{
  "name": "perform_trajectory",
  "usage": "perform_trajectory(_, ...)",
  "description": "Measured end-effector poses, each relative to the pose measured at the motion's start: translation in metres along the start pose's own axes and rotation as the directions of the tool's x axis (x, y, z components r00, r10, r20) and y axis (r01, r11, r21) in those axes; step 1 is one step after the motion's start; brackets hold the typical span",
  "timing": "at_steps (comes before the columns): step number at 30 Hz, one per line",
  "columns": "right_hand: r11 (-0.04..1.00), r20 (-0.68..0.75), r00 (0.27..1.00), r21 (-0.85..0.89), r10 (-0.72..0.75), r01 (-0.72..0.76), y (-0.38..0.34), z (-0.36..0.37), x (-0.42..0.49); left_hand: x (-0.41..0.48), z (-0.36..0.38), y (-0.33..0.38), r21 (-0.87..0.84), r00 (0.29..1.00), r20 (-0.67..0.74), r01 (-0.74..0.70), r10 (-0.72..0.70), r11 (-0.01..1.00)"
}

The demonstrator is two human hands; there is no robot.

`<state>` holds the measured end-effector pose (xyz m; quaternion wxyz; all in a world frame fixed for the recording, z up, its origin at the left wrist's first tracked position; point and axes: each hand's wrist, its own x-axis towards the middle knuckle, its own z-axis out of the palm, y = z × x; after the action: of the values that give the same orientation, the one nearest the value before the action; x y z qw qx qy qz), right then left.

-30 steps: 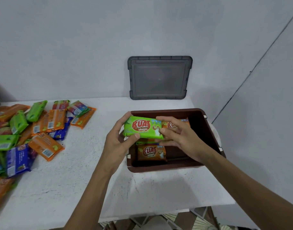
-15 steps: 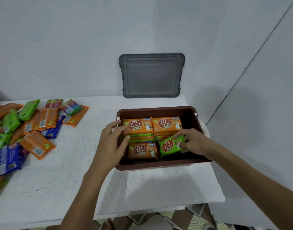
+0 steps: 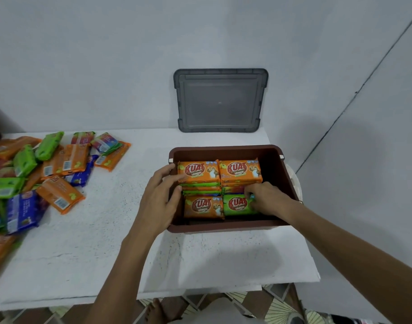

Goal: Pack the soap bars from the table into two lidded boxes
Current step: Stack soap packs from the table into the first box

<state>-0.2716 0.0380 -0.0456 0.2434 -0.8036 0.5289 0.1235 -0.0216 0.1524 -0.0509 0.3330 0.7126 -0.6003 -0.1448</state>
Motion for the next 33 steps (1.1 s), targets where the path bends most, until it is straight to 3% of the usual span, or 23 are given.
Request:
perform_trajectory(5, 0.999, -0.162, 0.986, -0.049, -0.024, 0.017, -0.026, -0.015, -0.018, -0.01, -0.008, -0.009, 0.0, 0.997, 0.047, -0.069, 0.068, 0.998)
perform_trajectory(9, 0.982, -0.299, 0.945, 0.087, -0.134, 0.167, -0.089, -0.025, -0.03, -0.032, -0.027, -0.04, 0.005, 0.997, 0.059, -0.045, 0.044, 0.999)
perform_trajectory(14, 0.912, -0.442, 0.83, 0.059, -0.34, 0.406, -0.189, -0.008, -0.017, -0.055, -0.076, -0.111, 0.063, 0.997, 0.031, 0.062, -0.064, 0.996)
perform_trajectory(21, 0.806, -0.273, 0.768, -0.056, -0.58, 0.589, -0.31, 0.06, 0.052, -0.081, -0.156, -0.206, 0.25, 0.97, -0.102, 0.238, -0.219, 0.938)
perform_trajectory(28, 0.696, 0.035, 0.727, -0.262, -0.685, 0.668, -0.385, 0.114, 0.103, -0.102, -0.196, -0.252, 0.497, 0.846, -0.182, 0.518, -0.501, 0.696)
perform_trajectory(33, 0.676, 0.047, 0.724, -0.319, -0.688, 0.664, -0.401, 0.129, 0.111, -0.109, -0.202, -0.258, 0.531, 0.786, -0.27, 0.604, -0.556, 0.595)
